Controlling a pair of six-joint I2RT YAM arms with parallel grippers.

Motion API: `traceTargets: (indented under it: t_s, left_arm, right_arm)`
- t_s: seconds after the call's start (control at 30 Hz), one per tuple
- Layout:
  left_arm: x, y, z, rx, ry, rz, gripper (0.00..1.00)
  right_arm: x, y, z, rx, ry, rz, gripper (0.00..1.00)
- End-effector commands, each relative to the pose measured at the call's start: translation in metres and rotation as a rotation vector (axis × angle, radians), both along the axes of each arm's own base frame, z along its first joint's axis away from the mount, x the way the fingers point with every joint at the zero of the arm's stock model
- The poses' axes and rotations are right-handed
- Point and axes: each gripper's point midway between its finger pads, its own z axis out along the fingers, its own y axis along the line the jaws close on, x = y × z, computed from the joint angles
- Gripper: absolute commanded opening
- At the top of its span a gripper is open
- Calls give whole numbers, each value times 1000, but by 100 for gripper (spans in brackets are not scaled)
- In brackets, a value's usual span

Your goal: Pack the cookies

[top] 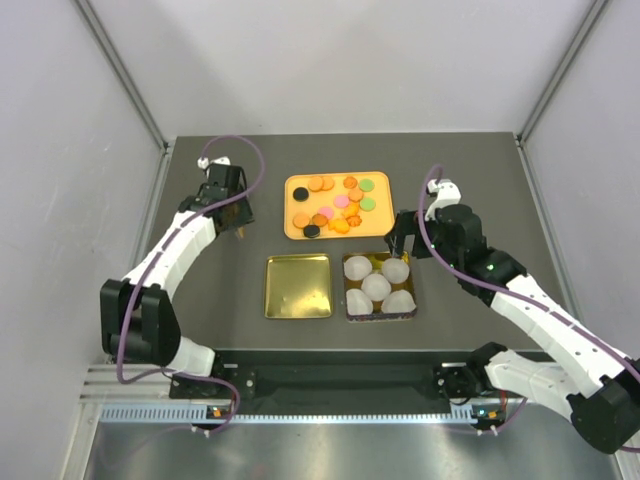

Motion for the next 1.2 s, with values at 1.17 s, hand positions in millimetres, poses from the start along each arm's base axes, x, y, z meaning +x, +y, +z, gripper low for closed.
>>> traceTargets:
  t_s: [1.17]
  left_arm:
    - [-64,-156,19,36,34,-478,44]
  right_arm:
    - [1,-8,22,3,-52,-40,100]
